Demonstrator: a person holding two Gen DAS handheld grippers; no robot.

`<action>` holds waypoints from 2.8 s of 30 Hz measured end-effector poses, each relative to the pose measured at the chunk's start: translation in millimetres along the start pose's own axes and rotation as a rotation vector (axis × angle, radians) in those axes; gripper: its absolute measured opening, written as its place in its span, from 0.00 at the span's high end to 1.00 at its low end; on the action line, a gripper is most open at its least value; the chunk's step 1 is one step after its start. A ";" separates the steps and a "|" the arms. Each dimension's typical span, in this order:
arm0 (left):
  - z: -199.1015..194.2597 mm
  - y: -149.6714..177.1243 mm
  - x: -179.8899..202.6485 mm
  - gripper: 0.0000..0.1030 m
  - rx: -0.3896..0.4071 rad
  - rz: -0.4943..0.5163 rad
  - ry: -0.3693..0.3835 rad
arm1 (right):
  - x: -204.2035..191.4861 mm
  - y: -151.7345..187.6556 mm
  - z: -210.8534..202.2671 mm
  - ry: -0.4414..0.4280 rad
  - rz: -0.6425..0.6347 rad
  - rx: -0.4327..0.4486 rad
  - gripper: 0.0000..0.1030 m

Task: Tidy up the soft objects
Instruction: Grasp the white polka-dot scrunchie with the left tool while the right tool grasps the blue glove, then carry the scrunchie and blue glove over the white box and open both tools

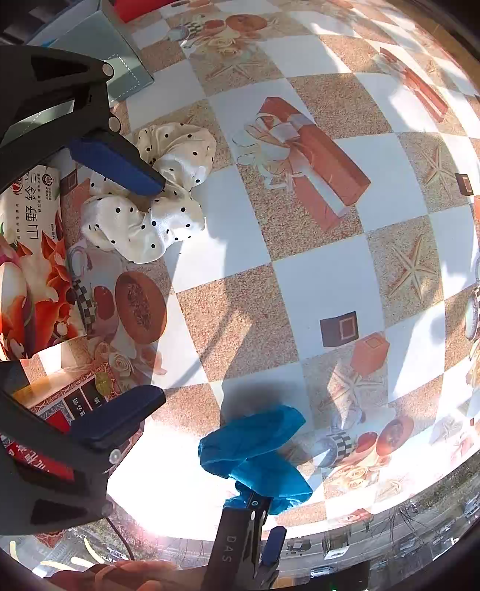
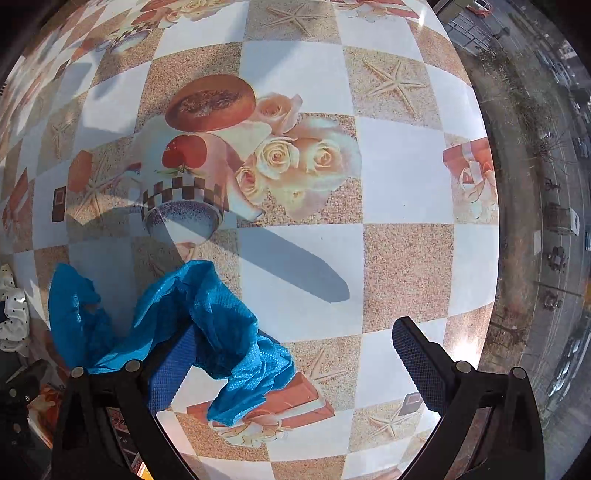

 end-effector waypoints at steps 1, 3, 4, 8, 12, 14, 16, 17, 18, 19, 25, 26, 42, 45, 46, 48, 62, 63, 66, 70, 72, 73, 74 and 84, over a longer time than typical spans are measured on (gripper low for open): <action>-10.5 -2.9 -4.3 0.00 0.030 0.005 -0.010 | 7.1 -1.7 -7.5 -0.044 0.038 0.019 0.01; -26.7 -2.3 -18.2 0.00 0.077 0.004 -0.041 | 12.6 0.2 -23.6 -0.165 0.099 0.058 0.01; -30.5 1.2 -25.4 0.00 0.085 -0.005 -0.052 | 11.1 3.2 -30.8 -0.215 0.112 0.075 0.01; -22.4 24.4 -43.2 0.00 0.051 -0.040 -0.070 | -12.2 14.0 -40.2 -0.279 0.059 0.096 0.01; 8.3 39.3 -46.6 0.00 0.008 -0.074 -0.128 | -38.0 2.2 -20.6 -0.226 -0.037 0.074 0.01; 19.1 38.5 -47.4 0.00 -0.001 -0.095 -0.142 | -47.1 -3.5 -10.6 -0.193 -0.070 0.074 0.01; 29.6 39.8 -50.6 0.00 -0.019 -0.118 -0.141 | -52.7 -9.0 2.4 -0.164 -0.094 0.055 0.01; 32.7 40.5 -51.3 0.00 -0.023 -0.126 -0.141 | -52.8 -10.9 8.1 -0.140 -0.104 0.048 0.01; 34.8 40.6 -51.2 0.00 -0.028 -0.133 -0.143 | -52.2 -12.1 13.2 -0.117 -0.116 0.038 0.01; 36.9 42.2 -52.5 0.00 -0.032 -0.139 -0.146 | -51.8 -11.9 16.6 -0.103 -0.124 0.032 0.01; 48.4 33.7 -45.1 0.00 -0.032 -0.143 -0.127 | -49.9 -11.5 15.8 -0.106 -0.124 0.068 0.00; 48.2 34.3 -46.2 0.00 -0.033 -0.143 -0.126 | -50.7 -11.4 15.8 -0.107 -0.124 0.071 0.00; 35.0 0.1 -39.7 0.77 0.027 -0.086 -0.126 | -86.0 16.8 2.4 -0.128 -0.172 0.075 0.77; 18.0 5.4 -42.8 0.78 0.072 -0.099 -0.116 | -89.7 26.8 -2.7 -0.221 -0.116 0.053 0.77; 10.1 8.2 -43.2 0.78 0.091 -0.099 -0.117 | -90.0 29.8 -7.4 -0.238 -0.098 0.060 0.77; -6.1 13.4 -43.1 0.78 0.127 -0.098 -0.113 | -90.4 35.9 -19.6 -0.274 -0.072 0.074 0.77; -130.0 84.8 -80.3 0.78 0.374 -0.154 -0.139 | -133.2 46.4 -147.1 -0.392 -0.105 0.271 0.77; -133.9 91.7 -85.7 0.78 0.384 -0.162 -0.143 | -141.5 50.6 -157.1 -0.403 -0.118 0.283 0.77; -138.3 112.6 -106.0 0.78 0.396 -0.193 -0.158 | -173.8 60.7 -178.8 -0.423 -0.169 0.306 0.77; -139.3 143.6 -130.9 0.77 0.393 -0.248 -0.169 | -224.5 81.6 -189.3 -0.470 -0.241 0.303 0.77; -137.3 158.5 -142.6 0.77 0.388 -0.273 -0.178 | -252.4 91.4 -186.0 -0.493 -0.281 0.290 0.77; -135.7 166.4 -148.6 0.77 0.384 -0.287 -0.179 | -266.6 96.9 -182.4 -0.501 -0.303 0.278 0.77; -134.0 173.5 -154.2 0.78 0.380 -0.303 -0.180 | -279.5 102.0 -179.0 -0.507 -0.322 0.267 0.77; -101.3 236.6 -201.6 0.78 0.298 -0.451 -0.190 | -381.9 146.0 -143.4 -0.542 -0.483 0.143 0.77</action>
Point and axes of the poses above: each gripper's, at about its wrist camera, not at the fingertips, and z roughly the way its jaws point, x to its right, y to its underside, the point moved 9 cm from there along z, roughly the way its jaws point, and after that the axes turned 13 degrees about -y, right-handed, at the moved point
